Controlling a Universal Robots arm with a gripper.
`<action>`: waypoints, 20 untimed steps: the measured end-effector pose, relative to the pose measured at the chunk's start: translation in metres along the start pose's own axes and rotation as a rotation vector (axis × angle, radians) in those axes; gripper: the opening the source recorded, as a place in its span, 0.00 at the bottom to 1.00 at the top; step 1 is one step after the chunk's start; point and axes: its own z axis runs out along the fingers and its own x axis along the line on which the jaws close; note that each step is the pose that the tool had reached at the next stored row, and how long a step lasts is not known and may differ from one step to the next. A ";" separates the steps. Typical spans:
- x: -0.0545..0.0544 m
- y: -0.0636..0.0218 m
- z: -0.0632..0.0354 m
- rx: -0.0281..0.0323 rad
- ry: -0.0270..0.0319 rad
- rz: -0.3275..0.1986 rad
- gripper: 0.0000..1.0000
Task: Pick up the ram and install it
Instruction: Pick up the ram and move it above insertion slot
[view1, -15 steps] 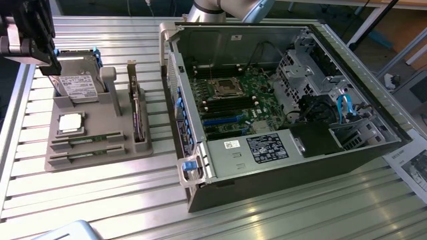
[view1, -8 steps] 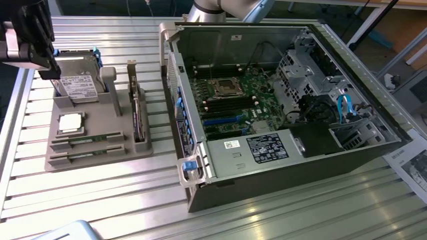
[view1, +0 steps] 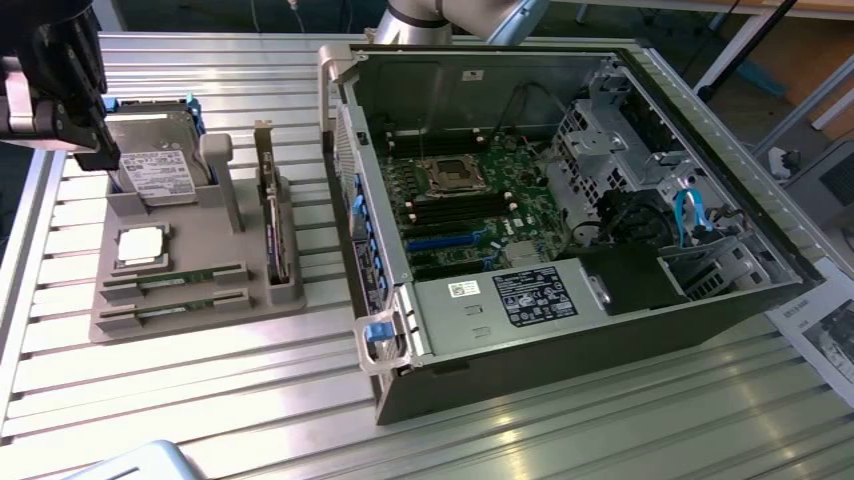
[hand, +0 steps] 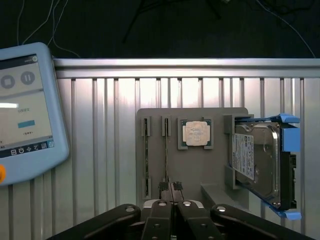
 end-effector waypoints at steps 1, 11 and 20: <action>0.000 0.0000 0.0000 0.0000 0.0000 0.000 0.10; 0.000 -0.0001 0.0028 0.0000 0.0000 0.000 0.10; 0.000 -0.0007 0.0152 0.0001 -0.0001 0.000 0.10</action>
